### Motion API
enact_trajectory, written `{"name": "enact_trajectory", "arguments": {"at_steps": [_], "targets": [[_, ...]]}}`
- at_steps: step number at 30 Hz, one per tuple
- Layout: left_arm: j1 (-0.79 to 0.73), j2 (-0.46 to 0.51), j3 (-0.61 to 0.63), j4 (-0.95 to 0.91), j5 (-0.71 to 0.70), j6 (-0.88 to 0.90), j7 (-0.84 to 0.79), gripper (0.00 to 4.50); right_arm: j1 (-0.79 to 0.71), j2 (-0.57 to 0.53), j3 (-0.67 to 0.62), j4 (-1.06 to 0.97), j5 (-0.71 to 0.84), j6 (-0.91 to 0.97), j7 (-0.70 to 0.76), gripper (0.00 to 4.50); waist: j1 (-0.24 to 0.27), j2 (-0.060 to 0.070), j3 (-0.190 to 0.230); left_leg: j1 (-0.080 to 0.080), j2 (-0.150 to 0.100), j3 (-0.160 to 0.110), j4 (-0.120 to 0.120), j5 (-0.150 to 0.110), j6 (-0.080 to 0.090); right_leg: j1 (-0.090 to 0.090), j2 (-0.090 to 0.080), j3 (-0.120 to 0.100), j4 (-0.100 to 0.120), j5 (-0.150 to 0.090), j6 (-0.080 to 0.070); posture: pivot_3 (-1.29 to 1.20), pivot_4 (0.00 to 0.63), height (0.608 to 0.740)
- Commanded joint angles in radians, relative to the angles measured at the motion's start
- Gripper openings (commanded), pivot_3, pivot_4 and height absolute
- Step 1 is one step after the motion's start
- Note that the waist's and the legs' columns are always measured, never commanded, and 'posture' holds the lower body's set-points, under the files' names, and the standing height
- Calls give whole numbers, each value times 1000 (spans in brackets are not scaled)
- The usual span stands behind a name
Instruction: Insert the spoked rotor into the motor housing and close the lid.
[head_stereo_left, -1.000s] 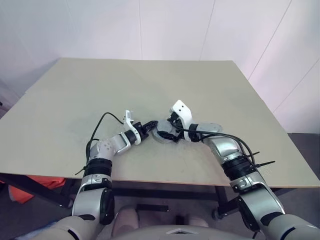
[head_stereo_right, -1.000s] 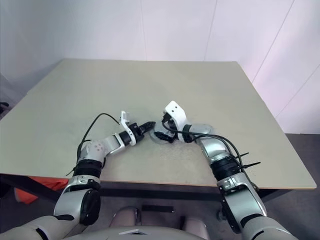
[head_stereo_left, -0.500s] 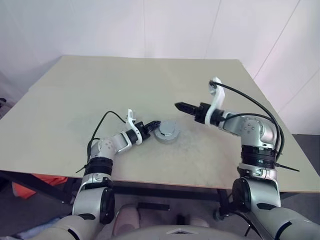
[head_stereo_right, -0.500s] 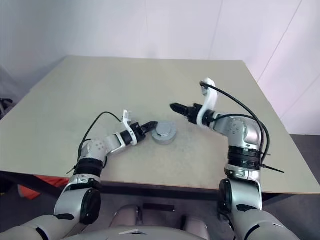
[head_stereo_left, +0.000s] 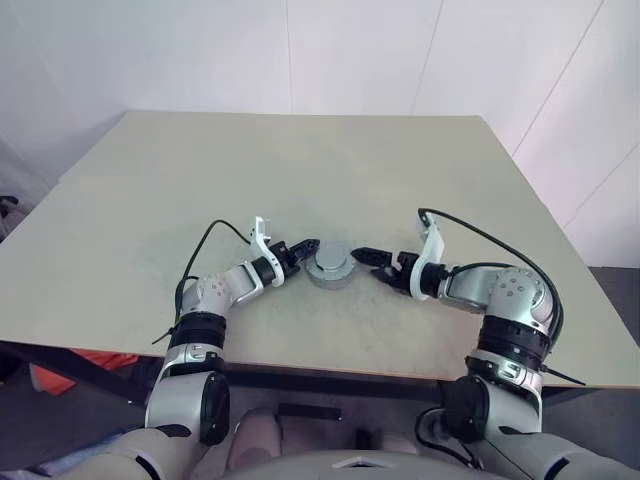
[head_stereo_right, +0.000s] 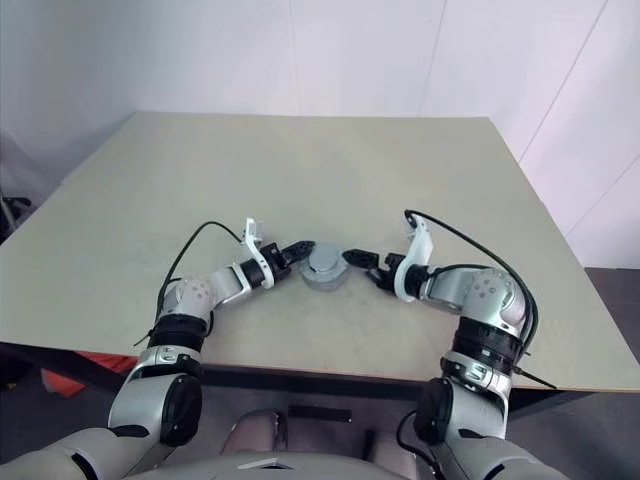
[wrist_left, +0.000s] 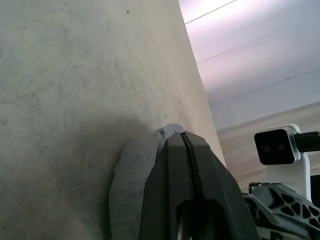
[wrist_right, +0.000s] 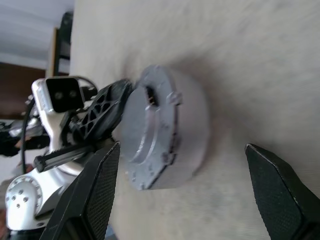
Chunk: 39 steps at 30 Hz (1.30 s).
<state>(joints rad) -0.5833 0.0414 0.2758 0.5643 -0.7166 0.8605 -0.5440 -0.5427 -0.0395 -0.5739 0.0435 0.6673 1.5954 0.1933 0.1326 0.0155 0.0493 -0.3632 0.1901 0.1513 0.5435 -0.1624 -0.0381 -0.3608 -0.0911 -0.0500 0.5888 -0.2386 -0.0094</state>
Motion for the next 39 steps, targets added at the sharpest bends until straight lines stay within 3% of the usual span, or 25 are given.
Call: {"name": "enact_trajectory", "arguments": {"at_steps": [1,8,11,16,17,31,39], "targets": [[-3,-2,-16,30,33,1,18,0,-64,90,-10,23,5,19,-39,4480,-3,0,0,0,0,0,-1,0,-1,-1,0,0,0,0,1,0,0,740],[-7,-3,-12,32,38,-14,17,0,-110,165,-34,89,-31,-20,-68,4480,-5,0,0,-3,0,0,-1,2,-3,-3,0,0,0,3,-4,0,0,740],[-7,-4,-12,33,39,-17,17,0,-115,159,-42,121,-56,-55,-90,3867,-5,0,0,-3,0,0,-2,2,-4,-3,0,0,0,3,-4,0,0,740],[-7,-6,-8,36,42,-30,14,0,-110,137,-19,127,-66,-79,-90,2193,-5,1,-1,-2,0,0,-2,3,-5,-3,0,0,1,3,-3,0,0,740],[-7,-6,-6,37,42,-34,13,0,-111,133,-19,129,-66,-85,-90,2104,-3,1,-1,-2,0,0,-2,3,-5,-2,0,0,1,3,-3,0,0,740],[-9,-10,150,21,-48,-102,57,0,-249,138,-197,263,-1,-227,-192,2104,-5,1,0,-5,0,0,-2,5,-8,-5,0,0,2,4,-4,0,0,740],[9,-23,254,-26,-158,-96,98,0,-402,174,-323,361,160,-316,-229,2104,-13,2,1,-13,1,1,-2,5,-8,-16,3,0,3,7,-1,0,0,740]]}}
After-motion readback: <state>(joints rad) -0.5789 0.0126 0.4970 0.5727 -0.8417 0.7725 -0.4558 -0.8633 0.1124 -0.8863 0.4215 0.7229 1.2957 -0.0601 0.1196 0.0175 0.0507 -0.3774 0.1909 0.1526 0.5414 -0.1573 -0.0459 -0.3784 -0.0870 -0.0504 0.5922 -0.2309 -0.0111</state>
